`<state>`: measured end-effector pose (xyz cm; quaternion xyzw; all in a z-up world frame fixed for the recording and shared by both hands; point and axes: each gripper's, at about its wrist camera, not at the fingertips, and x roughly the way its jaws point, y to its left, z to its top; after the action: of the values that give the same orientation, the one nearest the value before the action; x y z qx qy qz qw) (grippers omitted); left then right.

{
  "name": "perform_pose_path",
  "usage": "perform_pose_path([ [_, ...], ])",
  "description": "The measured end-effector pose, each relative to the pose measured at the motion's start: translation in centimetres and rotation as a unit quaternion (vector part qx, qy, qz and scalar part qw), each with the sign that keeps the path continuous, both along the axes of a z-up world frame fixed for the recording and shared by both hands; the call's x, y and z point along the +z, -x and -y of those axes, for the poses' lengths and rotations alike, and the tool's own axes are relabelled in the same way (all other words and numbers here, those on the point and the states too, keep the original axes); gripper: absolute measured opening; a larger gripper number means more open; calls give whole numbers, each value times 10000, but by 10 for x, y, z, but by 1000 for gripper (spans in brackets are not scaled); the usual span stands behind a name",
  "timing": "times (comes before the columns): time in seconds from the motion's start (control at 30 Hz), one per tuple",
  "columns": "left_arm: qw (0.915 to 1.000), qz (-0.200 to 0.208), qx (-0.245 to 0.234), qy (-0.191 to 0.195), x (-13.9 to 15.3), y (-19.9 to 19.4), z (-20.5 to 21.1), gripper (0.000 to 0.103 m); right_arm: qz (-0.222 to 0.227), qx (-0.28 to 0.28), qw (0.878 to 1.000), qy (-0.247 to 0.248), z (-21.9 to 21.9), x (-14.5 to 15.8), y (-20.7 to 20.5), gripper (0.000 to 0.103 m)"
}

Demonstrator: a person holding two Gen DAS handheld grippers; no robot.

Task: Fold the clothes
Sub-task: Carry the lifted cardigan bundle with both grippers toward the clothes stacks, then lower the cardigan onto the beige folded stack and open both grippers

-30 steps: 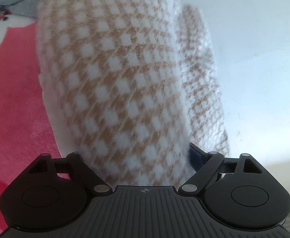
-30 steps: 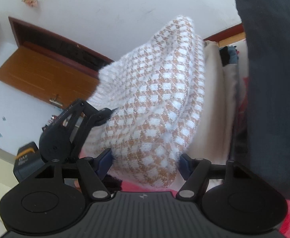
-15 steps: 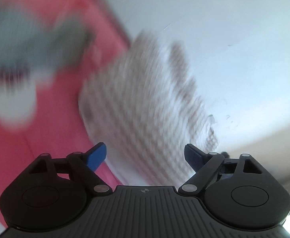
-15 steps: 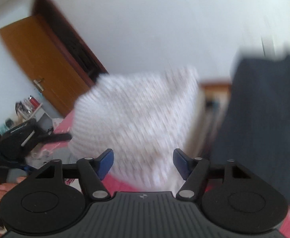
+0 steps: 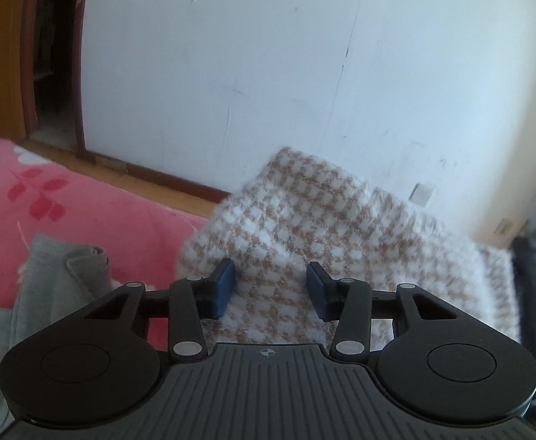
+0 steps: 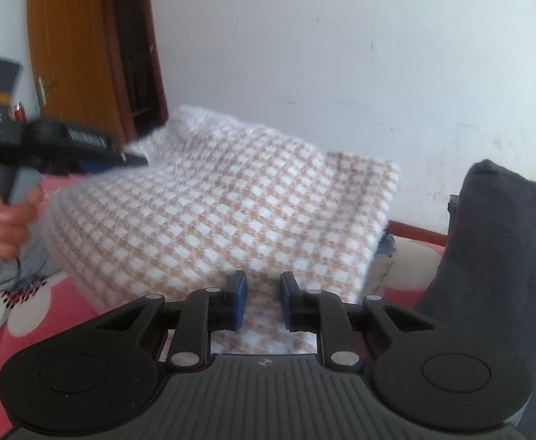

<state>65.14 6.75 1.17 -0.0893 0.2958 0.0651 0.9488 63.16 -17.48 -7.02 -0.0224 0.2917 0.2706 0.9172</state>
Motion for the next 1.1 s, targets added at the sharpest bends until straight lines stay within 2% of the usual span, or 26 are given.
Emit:
perform_pose_path([
  [0.13,9998,12,-72,-187,24,28,-5,48,42,73,9995,321,-6,17,5,22],
  [0.23,9957,397,-537,-640,32,36,14,54,216,-22,9997,124,1,41,-6,22],
  [0.27,9936,405,-719,-776,34,30,22,55,286,-54,9995,76,2,44,-14,22],
  [0.3,9920,290,-868,-871,31,17,29,56,356,-86,9993,28,3,48,-23,22],
  [0.37,9915,-144,-823,-999,17,-18,37,56,365,-265,9990,34,1,45,-46,22],
  [0.4,9921,-447,-672,-963,12,-38,36,57,319,-397,9987,75,-1,41,-59,22],
  [0.43,9928,-762,-511,-770,4,-56,30,60,242,-538,9982,120,-3,36,-74,22],
  [0.5,9928,-1119,-298,-316,-12,-89,10,59,-283,-824,9961,127,-3,15,-103,20],
  [0.53,9928,-1170,-213,-115,-15,-97,3,59,-504,-912,9945,88,-1,5,-113,20],
  [0.6,9937,-1102,-82,198,-12,-100,-8,59,-594,-916,9940,54,1,1,-117,20],
  [0.67,9953,-904,-25,333,-2,-90,-17,59,-599,-908,9941,34,3,4,-113,20],
  [0.77,9983,-480,-178,276,15,-48,-29,63,-457,-892,9942,-381,20,27,-90,21],
  [0.9,9972,-129,-736,-101,15,22,-49,67,-72,-32,9981,-614,26,58,-35,22],
  [1.03,9905,-390,-1269,-369,-15,78,-44,67,-19,1038,9936,-439,17,68,20,22],
  [1.1,9898,-695,-1203,-326,-35,84,-45,68,-215,1126,9933,-151,5,55,35,22],
])
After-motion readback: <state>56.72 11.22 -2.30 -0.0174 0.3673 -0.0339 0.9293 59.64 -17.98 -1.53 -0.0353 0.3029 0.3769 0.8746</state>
